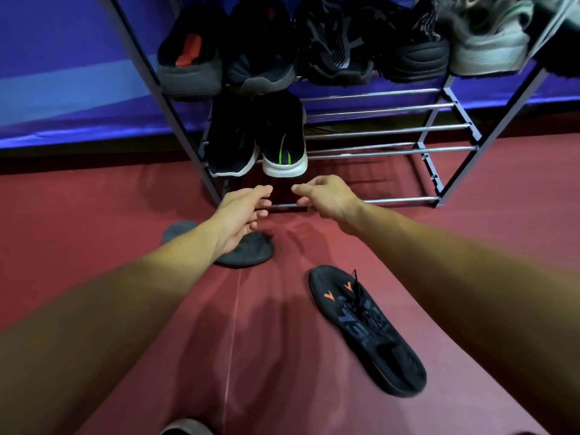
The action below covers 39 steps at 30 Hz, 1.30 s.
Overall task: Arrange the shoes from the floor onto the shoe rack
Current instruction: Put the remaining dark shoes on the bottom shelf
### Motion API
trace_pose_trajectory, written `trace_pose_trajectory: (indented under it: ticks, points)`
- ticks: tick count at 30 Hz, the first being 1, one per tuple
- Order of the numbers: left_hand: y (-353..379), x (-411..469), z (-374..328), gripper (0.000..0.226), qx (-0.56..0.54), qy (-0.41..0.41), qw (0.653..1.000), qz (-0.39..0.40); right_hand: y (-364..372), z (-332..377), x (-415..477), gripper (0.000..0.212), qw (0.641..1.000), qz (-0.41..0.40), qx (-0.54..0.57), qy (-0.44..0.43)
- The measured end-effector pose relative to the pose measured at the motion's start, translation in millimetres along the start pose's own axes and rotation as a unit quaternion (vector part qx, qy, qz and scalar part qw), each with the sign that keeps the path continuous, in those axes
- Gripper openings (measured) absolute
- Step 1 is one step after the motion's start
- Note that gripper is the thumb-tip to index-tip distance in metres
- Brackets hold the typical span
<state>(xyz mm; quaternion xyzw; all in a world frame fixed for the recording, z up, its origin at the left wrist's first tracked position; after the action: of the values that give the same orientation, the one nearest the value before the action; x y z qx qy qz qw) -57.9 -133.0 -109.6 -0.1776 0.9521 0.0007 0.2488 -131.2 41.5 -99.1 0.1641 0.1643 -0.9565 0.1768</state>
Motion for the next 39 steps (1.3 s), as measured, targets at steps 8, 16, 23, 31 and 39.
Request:
trace_pose_trajectory:
  ticks: [8,16,23,31,39]
  points:
    - [-28,-1,18,0.015,0.087,-0.002,0.996,-0.013,29,-7,-9,0.023,0.996,0.035,-0.081,-0.007]
    - [-64,23,36,0.014,0.273,0.023,0.962,-0.012,73,-30,9,0.012,0.989,0.078,-0.123,0.007]
    - [-84,46,69,0.021,0.484,0.023,0.875,0.004,105,-62,36,0.036,0.952,0.103,-0.289,0.023]
    - [-69,53,83,0.067,0.768,0.122,0.627,0.05,131,-86,57,0.052,0.92,0.143,-0.361,0.049]
    - [-54,51,68,0.059,0.805,0.203,0.556,0.044,121,-84,65,0.01,0.945,0.156,-0.282,0.062]
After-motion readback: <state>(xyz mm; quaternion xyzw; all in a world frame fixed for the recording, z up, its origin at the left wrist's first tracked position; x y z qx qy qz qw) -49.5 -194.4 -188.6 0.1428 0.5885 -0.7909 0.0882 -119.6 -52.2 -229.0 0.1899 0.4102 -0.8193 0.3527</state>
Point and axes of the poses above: each hand's wrist, its own x-axis towards the middle knuckle, its own y-axis out of the palm, z = x × y, the point moved 9 cm from there along x, towards the middle knuckle, and after that the axes turned 1 degree about -x, right-handed, at the moved point
